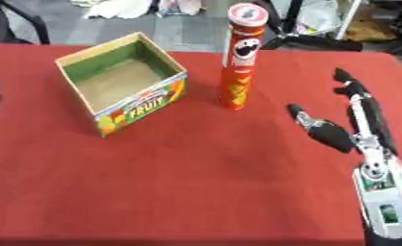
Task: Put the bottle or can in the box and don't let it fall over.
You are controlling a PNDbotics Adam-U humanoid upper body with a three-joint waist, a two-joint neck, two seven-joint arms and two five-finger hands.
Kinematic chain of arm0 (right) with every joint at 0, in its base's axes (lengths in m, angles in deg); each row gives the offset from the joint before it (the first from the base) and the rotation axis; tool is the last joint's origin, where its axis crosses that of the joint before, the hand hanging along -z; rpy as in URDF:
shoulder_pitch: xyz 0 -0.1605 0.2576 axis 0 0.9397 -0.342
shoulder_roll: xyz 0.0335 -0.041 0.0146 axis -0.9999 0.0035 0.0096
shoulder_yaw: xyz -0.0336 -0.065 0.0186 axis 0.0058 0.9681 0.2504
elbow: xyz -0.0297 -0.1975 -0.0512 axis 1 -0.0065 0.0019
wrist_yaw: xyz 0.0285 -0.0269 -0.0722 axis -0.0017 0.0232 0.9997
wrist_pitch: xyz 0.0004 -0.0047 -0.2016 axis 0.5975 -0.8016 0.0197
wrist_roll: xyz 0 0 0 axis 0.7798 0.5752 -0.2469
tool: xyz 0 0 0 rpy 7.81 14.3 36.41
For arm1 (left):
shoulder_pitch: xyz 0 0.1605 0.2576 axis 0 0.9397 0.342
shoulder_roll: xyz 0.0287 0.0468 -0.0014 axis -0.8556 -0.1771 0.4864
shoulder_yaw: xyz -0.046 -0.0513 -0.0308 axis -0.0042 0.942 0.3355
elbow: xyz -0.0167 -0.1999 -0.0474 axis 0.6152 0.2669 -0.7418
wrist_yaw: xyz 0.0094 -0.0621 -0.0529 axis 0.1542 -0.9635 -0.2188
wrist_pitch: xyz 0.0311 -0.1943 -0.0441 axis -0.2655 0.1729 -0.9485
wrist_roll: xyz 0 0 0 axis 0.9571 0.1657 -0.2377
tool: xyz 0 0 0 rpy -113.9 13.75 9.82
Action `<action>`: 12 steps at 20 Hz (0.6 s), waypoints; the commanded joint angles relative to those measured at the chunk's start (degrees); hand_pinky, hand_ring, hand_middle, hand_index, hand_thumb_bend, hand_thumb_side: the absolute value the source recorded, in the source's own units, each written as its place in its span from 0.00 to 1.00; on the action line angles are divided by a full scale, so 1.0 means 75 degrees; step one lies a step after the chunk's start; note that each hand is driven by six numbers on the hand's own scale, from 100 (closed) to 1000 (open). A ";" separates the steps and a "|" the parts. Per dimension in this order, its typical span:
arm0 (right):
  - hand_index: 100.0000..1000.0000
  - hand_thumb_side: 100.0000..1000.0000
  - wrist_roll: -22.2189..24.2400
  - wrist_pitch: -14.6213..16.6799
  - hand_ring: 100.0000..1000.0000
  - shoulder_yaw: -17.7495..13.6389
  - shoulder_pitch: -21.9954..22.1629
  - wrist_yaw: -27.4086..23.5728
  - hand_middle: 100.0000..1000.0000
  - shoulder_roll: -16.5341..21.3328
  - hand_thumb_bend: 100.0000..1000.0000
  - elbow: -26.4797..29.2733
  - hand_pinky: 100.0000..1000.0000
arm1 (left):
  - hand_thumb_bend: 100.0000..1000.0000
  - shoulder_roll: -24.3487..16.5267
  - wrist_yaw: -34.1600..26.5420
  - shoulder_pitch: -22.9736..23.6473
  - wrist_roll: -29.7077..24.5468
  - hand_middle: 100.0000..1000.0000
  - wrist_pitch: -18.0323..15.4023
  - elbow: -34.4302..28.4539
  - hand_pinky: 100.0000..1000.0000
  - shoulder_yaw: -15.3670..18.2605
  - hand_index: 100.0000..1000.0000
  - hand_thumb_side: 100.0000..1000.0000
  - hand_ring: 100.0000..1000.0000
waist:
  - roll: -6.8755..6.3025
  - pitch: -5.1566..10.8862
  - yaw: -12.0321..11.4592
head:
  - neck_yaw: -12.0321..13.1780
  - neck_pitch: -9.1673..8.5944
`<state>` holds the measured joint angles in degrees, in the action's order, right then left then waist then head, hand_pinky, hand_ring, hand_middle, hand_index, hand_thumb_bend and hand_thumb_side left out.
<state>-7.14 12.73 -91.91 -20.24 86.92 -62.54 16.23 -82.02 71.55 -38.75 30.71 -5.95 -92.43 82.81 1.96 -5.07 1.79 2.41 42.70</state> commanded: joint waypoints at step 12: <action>1.00 0.50 0.0285 -0.0010 0.83 0.0247 -0.1217 -0.1401 0.88 0.0012 0.50 -0.1386 0.94 | 0.42 -0.0075 -0.0067 -0.0028 -0.0138 0.76 -0.0054 -0.0076 0.89 0.0008 0.87 0.77 0.82 | -0.0045 0.0111 -0.0045 | 0.0016 0.0045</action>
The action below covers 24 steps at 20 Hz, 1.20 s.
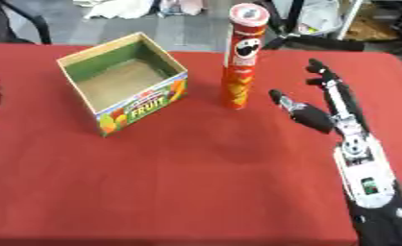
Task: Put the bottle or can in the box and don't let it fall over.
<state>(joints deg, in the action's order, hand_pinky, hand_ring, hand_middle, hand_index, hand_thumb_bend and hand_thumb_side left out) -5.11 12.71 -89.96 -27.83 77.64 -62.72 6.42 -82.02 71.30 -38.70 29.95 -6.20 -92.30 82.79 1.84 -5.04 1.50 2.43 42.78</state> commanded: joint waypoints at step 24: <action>1.00 0.51 -0.0159 -0.0019 0.89 -0.0039 -0.1109 -0.0147 0.93 -0.0570 0.48 -0.1160 0.96 | 0.42 -0.0040 -0.0048 -0.0080 -0.0192 0.77 -0.0069 -0.0072 0.89 -0.0023 0.87 0.77 0.82 | -0.0090 0.0100 -0.0174 | 0.0029 0.0079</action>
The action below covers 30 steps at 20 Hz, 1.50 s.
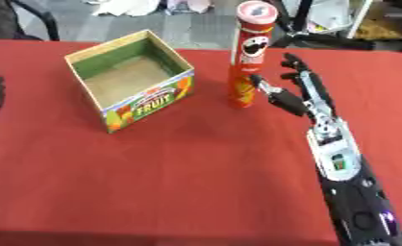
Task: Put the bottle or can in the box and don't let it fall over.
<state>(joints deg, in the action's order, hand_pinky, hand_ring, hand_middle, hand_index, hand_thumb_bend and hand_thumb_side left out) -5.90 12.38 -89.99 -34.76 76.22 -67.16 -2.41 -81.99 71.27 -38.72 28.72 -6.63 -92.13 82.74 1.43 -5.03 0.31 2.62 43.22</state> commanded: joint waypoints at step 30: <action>1.00 0.51 -0.0471 -0.0055 0.88 -0.0172 -0.0687 0.0233 0.92 -0.0441 0.46 -0.0457 0.97 | 0.42 -0.0016 -0.0060 -0.0090 -0.0081 0.77 -0.0036 -0.0099 0.89 -0.0037 0.87 0.77 0.83 | -0.0068 0.0076 -0.0111 | -0.0054 0.0018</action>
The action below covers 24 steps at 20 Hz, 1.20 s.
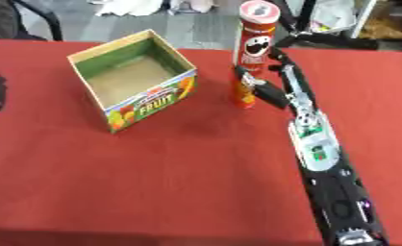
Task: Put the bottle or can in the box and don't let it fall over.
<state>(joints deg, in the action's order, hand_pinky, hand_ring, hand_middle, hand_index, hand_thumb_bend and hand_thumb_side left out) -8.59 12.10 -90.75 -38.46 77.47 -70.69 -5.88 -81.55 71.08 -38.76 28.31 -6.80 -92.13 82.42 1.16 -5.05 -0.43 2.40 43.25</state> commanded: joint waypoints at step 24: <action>1.00 0.51 -0.0321 0.0051 0.87 -0.0194 -0.0658 0.0109 0.91 -0.0099 0.46 -0.0496 0.97 | 0.42 -0.0055 -0.0042 -0.0137 -0.0080 0.77 -0.0032 -0.0118 0.89 -0.0014 0.87 0.77 0.83 | -0.0028 0.0007 -0.0148 | -0.0171 -0.0101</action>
<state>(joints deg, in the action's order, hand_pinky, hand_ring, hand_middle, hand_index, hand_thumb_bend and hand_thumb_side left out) -11.04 12.11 -91.99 -41.93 77.96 -71.73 -9.98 -81.51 71.05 -39.08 27.93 -6.95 -92.13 82.40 1.16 -5.51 -1.48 1.25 43.15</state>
